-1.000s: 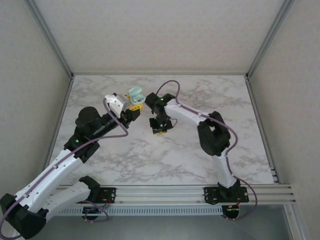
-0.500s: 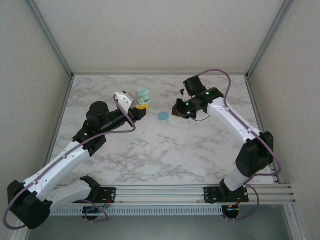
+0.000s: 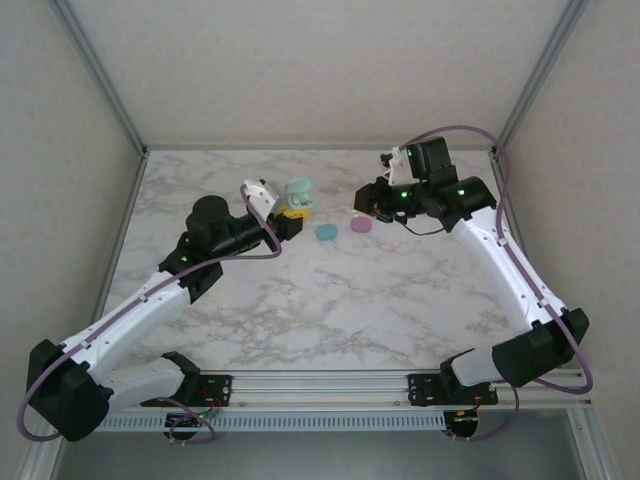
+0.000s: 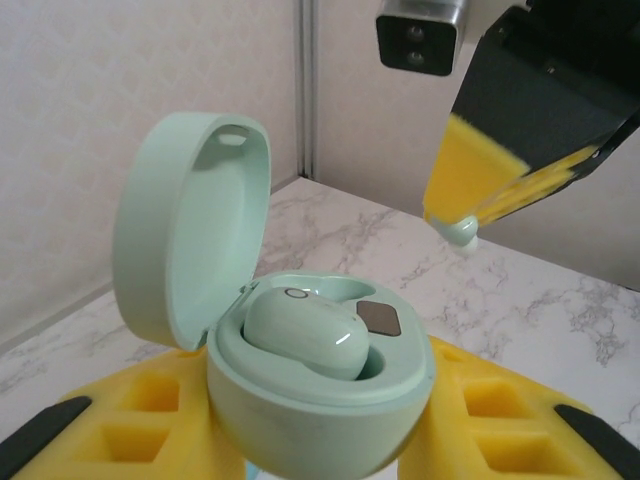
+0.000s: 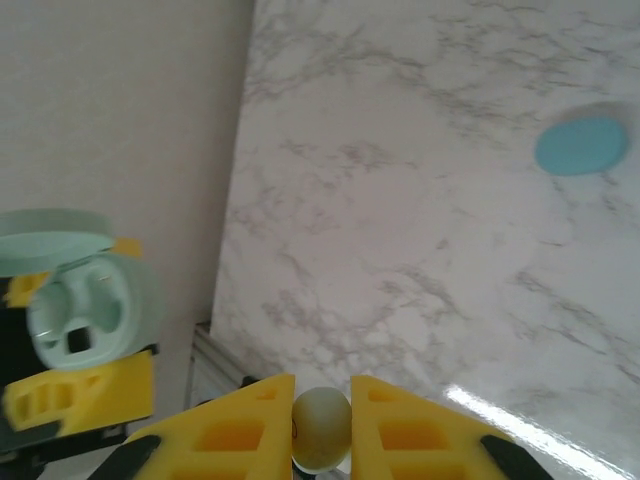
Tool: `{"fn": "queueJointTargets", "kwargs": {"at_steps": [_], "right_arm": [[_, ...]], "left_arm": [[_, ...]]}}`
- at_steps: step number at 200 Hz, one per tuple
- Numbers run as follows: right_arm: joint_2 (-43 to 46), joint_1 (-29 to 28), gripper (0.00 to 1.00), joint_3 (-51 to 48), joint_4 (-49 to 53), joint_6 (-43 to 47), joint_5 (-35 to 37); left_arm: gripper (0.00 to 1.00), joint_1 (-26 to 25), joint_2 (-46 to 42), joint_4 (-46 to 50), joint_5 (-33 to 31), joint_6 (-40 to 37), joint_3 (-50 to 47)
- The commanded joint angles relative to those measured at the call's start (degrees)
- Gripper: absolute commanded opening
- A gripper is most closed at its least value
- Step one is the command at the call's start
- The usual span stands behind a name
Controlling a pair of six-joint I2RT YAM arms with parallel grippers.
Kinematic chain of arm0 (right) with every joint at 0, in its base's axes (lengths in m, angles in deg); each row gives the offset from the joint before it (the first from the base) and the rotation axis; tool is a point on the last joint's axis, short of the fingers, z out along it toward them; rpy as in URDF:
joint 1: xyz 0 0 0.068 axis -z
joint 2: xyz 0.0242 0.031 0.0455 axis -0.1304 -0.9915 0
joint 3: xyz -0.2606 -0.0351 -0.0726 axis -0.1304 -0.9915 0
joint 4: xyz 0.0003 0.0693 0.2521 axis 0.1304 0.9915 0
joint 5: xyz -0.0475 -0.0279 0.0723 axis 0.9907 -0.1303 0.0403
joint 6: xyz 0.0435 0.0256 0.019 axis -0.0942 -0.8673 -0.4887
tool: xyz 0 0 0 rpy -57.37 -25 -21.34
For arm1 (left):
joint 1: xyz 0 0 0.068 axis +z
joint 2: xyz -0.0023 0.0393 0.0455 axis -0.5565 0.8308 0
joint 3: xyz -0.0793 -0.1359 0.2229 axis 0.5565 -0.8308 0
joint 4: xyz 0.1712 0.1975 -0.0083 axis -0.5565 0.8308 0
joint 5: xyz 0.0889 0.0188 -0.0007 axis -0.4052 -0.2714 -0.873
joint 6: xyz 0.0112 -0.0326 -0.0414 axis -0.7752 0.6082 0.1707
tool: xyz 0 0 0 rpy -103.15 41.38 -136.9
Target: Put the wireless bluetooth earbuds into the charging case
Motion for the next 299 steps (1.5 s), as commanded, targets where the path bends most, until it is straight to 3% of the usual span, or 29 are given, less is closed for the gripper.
{"fn": "queueJointTargets", "kwargs": {"at_steps": [1, 87, 239, 299], "right_arm": [[1.85, 0.12, 0.18, 2.20, -1.68, -0.71, -5.50], [2.53, -1.15, 0.18, 2.30, -11.42, -3.10, -17.21], [-4.32, -6.39, 0.20, 5.34, -13.33, -2.45, -16.35], [-5.06, -6.39, 0.20, 5.61, -9.56, 0.04, -12.00]], "left_arm": [[0.26, -0.72, 0.24, -2.61, 2.08, 0.69, 2.30], [0.25, -0.81, 0.75, -3.49, 4.12, -0.27, 1.99], [0.26, -0.81, 0.04, -1.04, 10.23, -0.39, 3.87], [0.26, -0.81, 0.22, -1.53, 11.35, 0.52, 4.17]]}}
